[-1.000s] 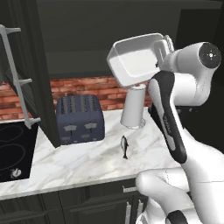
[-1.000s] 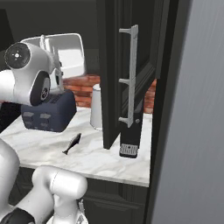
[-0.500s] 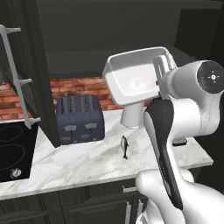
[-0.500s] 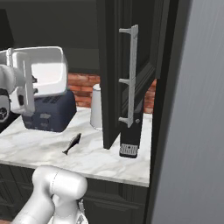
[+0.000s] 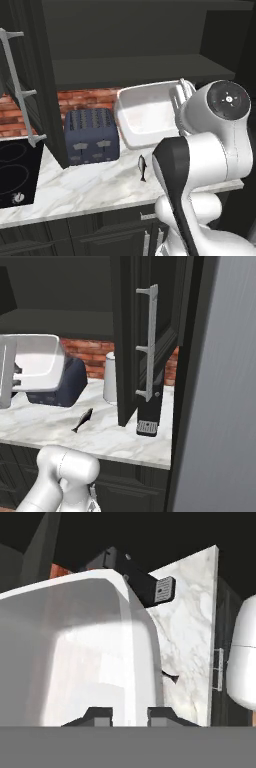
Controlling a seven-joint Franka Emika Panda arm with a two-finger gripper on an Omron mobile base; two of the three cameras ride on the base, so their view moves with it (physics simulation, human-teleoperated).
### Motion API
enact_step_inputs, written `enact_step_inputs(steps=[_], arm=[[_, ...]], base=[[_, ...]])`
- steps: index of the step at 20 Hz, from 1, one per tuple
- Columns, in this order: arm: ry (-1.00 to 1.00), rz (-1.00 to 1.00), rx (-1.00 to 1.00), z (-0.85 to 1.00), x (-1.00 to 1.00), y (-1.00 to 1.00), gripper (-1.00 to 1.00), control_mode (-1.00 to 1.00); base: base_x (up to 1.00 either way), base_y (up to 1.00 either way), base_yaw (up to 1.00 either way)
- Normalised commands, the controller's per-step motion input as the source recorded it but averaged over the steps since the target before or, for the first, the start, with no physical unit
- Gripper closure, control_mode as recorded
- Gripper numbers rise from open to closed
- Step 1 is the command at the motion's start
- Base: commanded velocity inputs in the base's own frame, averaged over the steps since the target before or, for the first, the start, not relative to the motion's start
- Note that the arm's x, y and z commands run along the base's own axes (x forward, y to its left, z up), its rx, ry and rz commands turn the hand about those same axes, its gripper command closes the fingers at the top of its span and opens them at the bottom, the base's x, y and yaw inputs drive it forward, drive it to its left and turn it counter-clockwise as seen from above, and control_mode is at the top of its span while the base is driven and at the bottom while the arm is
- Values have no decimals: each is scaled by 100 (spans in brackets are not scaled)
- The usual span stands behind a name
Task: Retrieve the tupperware from the cabinet, then place the raw meat into the tupperware to avoid contamination.
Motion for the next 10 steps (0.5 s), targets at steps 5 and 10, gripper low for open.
enact_step_inputs(steps=[5, 10], arm=[[18, -3, -1, -55, -31, 16, 100, -100], [9, 0, 0, -54, 2, 10, 100, -100]], base=[[0, 0, 0], [0, 0, 0]])
